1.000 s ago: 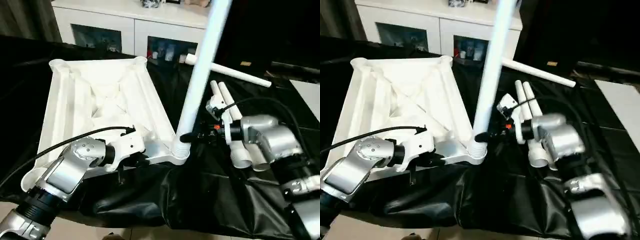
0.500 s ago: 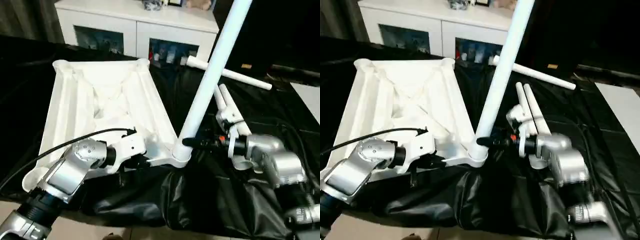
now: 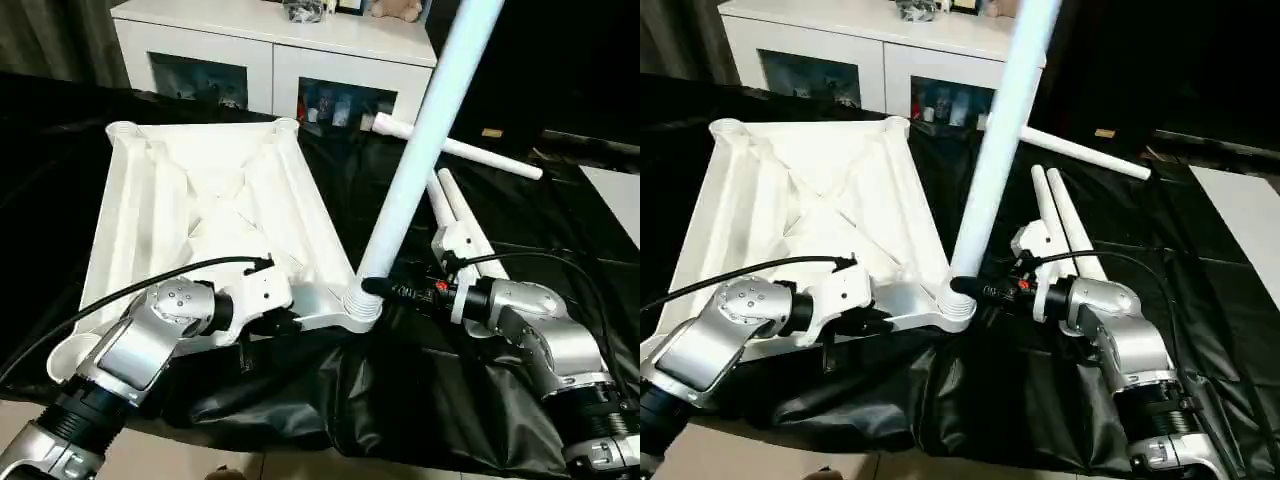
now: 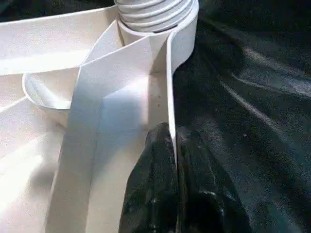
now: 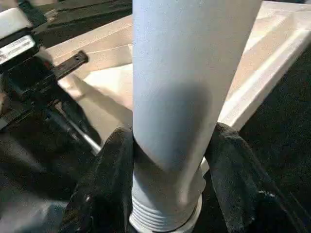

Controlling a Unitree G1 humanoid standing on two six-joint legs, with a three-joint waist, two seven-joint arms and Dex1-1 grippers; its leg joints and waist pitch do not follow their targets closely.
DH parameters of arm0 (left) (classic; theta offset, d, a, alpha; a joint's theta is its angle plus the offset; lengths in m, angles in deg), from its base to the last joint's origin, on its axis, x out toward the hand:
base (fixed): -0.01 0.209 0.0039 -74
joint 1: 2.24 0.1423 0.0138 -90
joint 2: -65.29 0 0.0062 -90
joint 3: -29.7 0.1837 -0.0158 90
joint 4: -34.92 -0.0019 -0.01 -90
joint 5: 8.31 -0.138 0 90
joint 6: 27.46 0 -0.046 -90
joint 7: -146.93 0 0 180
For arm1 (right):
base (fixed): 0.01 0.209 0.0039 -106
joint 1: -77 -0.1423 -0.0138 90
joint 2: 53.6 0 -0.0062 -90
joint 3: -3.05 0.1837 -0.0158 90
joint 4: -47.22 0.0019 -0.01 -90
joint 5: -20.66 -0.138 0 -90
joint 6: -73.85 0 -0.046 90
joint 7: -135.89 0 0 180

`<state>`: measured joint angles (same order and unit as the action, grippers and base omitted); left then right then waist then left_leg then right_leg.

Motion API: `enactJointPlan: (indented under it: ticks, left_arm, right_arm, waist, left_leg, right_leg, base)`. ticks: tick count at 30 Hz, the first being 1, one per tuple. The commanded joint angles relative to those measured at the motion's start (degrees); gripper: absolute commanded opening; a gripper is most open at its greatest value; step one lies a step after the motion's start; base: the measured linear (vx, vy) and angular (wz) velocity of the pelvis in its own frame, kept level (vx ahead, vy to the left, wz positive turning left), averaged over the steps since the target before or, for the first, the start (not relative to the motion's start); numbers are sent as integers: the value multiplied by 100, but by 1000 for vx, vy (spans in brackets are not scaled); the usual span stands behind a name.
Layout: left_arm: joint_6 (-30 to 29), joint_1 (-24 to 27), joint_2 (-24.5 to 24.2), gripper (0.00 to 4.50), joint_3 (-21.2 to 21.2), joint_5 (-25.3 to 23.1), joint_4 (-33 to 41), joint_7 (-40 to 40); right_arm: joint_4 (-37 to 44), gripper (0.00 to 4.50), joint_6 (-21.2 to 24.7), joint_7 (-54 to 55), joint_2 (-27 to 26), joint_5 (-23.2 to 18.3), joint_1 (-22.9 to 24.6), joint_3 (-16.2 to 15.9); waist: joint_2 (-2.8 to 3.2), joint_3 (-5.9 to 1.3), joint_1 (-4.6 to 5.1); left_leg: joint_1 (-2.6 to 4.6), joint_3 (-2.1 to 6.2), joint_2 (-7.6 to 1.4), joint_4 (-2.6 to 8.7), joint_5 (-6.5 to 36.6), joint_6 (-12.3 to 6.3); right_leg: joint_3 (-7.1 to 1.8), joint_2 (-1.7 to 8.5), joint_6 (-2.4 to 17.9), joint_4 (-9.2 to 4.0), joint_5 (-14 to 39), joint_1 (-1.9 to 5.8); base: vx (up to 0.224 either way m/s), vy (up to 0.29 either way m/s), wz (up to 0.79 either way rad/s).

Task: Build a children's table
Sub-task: Insert table leg to table base

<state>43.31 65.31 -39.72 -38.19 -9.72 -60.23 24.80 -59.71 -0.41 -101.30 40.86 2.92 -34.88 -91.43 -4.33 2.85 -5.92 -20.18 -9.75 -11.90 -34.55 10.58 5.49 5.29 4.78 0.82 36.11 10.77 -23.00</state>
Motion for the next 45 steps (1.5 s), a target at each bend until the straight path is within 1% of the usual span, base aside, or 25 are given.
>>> enactJointPlan:
  ticks: [1,2,4,6,8,9,10,11,12,13,15,16,17,21,23,28,30,32,34,35,38,39,40,42,45]
  left_arm:
    - [137,-355,175,56,-460,297,239,-191]
    - [149,-368,202,56,-556,417,277,-160]
    - [270,-403,231,77,-721,567,283,-167]
    - [319,-433,276,100,-873,733,270,-165]
    - [339,-464,348,123,-1065,964,284,-154]
    - [339,-464,348,123,-1065,964,284,-154]
    - [218,-487,488,123,-1314,1305,356,-140]
    - [205,-489,502,137,-1338,1336,363,-138]
    - [-5,-569,741,146,-1699,1808,454,-231]
    - [-33,-578,766,152,-1736,1859,463,-241]
    - [-396,-701,1095,167,-2094,2422,572,-452]
    - [-489,-724,1157,167,-2139,2516,595,-497]
    - [-647,-773,1321,178,-2157,2622,645,-637]
    - [-803,-814,1544,211,-2157,2822,700,-782]
    - [-962,-872,1726,223,-2155,2976,758,-902]
    - [-1001,-911,1770,259,-2065,2783,713,-1071]
    - [-956,-903,1799,283,-2010,2829,767,-1053]
    - [-990,-857,1778,291,-1965,2957,909,-913]
    - [-1229,-759,1655,327,-1860,3167,1145,-648]
    - [-1300,-722,1613,327,-1824,3210,1217,-569]
    - [-1311,-673,1515,339,-1720,3121,1259,-505]
    - [-1313,-668,1509,339,-1708,3120,1260,-511]
    - [-1331,-659,1509,371,-1701,3170,1279,-473]
    - [-1485,-624,1459,375,-1674,3334,1378,-361]
    - [-1680,-583,1400,404,-1666,3487,1471,-286]
  right_arm:
    - [-22,186,75,110,-85,-130,-80,147]
    - [-3,186,88,132,-122,-216,-153,229]
    - [66,186,112,168,-195,-375,-286,363]
    - [154,185,193,188,-247,-510,-376,441]
    - [269,185,308,216,-286,-636,-467,489]
    - [269,185,308,216,-286,-636,-467,489]
    - [350,185,375,202,-288,-660,-519,467]
    - [357,185,381,200,-288,-661,-523,465]
    - [437,185,442,176,-253,-550,-597,346]
    - [445,185,448,173,-249,-536,-605,332]
    - [556,185,467,91,-132,-245,-726,9]
    - [583,185,464,69,-100,-166,-755,-80]
    - [688,185,505,-3,-48,-27,-848,-298]
    - [828,185,662,-54,-32,-17,-956,-463]
    - [928,185,743,-180,28,87,-1023,-657]
    - [986,185,765,-237,88,159,-1035,-807]
    - [1094,185,969,-431,223,163,-1009,-996]
    - [1136,185,1059,-479,273,164,-995,-1042]
    - [1144,185,1128,-498,315,170,-996,-1060]
    - [1149,185,1165,-507,331,164,-996,-1060]
    - [1144,185,1200,-591,401,182,-995,-1086]
    - [1159,185,1223,-626,426,172,-992,-1100]
    - [1177,185,1254,-650,440,152,-986,-1111]
    - [1212,185,1304,-663,453,134,-972,-1116]
    - [1230,185,1317,-662,452,129,-958,-1107]
  waist:
    - [97,-327,27]
    - [84,-337,31]
    - [94,-340,38]
    - [91,-330,66]
    - [93,-330,82]
    - [96,-344,81]
    - [99,-346,83]
    - [101,-361,80]
    - [104,-365,84]
    - [98,-370,77]
    - [108,-363,72]
    - [99,-362,84]
    - [92,-350,77]
    - [84,-329,76]
    - [87,-329,65]
    - [64,-339,75]
    - [70,-341,74]
    - [80,-341,73]
    - [81,-346,68]
    - [85,-341,75]
    - [90,-333,68]
    - [97,-324,66]
    - [95,-322,63]
    - [77,-326,69]
    - [79,-323,81]
  left_leg:
    - [28,52,-146,479,1697,88]
    - [24,48,-150,476,1654,85]
    - [9,50,-152,472,1573,70]
    - [7,46,-143,473,1555,45]
    - [4,46,-142,473,1507,47]
    - [4,39,-144,462,1413,42]
    - [4,34,-142,457,1372,45]
    - [0,28,-141,449,1261,45]
    - [-7,24,-144,446,1180,41]
    - [-9,13,-137,435,1112,34]
    - [-12,11,-135,439,1104,31]
    - [-17,9,-136,433,1119,43]
    - [-11,3,-133,433,1169,46]
    - [0,15,-138,449,1372,33]
    - [-3,19,-139,450,1346,50]
    - [-22,22,-135,443,1221,16]
    - [-22,26,-135,439,1194,-6]
    - [-24,25,-138,440,1186,-24]
    - [-14,31,-152,443,1160,-2]
    - [-12,25,-148,445,1167,-7]
    - [0,21,-154,451,1198,9]
    - [13,16,-158,453,1276,16]
    - [13,15,-157,456,1330,32]
    - [-14,25,-144,461,1330,59]
    - [-21,30,-148,459,1309,67]
  right_leg:
    - [-313,350,841,-519,1829,256]
    - [-315,353,863,-510,1775,263]
    - [-307,354,975,-490,1575,272]
    - [-303,342,976,-484,1530,274]
    - [-309,344,946,-479,1562,285]
    - [-314,347,957,-465,1454,285]
    - [-315,339,972,-453,1391,279]
    - [-314,339,1038,-431,1198,287]
    - [-316,331,1098,-403,1006,290]
    - [-315,327,1169,-392,860,298]
    - [-310,323,1209,-394,819,302]
    - [-311,322,1215,-385,833,308]
    - [-312,322,1182,-415,956,306]
    - [-320,332,925,-486,1516,297]
    - [-319,329,894,-490,1534,294]
    - [-317,316,839,-480,1377,305]
    - [-315,310,848,-474,1320,318]
    - [-319,315,858,-470,1272,314]
    - [-319,325,915,-440,1192,315]
    - [-319,312,929,-448,1187,305]
    - [-325,317,992,-458,1206,293]
    - [-327,313,989,-465,1251,280]
    - [-327,315,974,-475,1308,283]
    - [-324,317,919,-472,1379,312]
    - [-326,323,884,-472,1433,312]
  base:
    - [0,0,0]
    - [0,0,0]
    - [0,0,0]
    - [0,0,0]
    - [0,0,0]
    - [0,0,0]
    - [0,0,0]
    - [0,0,0]
    - [0,0,0]
    - [0,0,0]
    - [0,0,0]
    - [0,0,0]
    - [0,0,0]
    - [0,0,0]
    - [0,0,0]
    - [0,0,0]
    - [0,0,0]
    - [0,0,0]
    - [0,0,0]
    - [0,0,0]
    - [0,0,0]
    - [0,0,0]
    - [0,0,0]
    - [0,0,0]
    - [0,0,0]
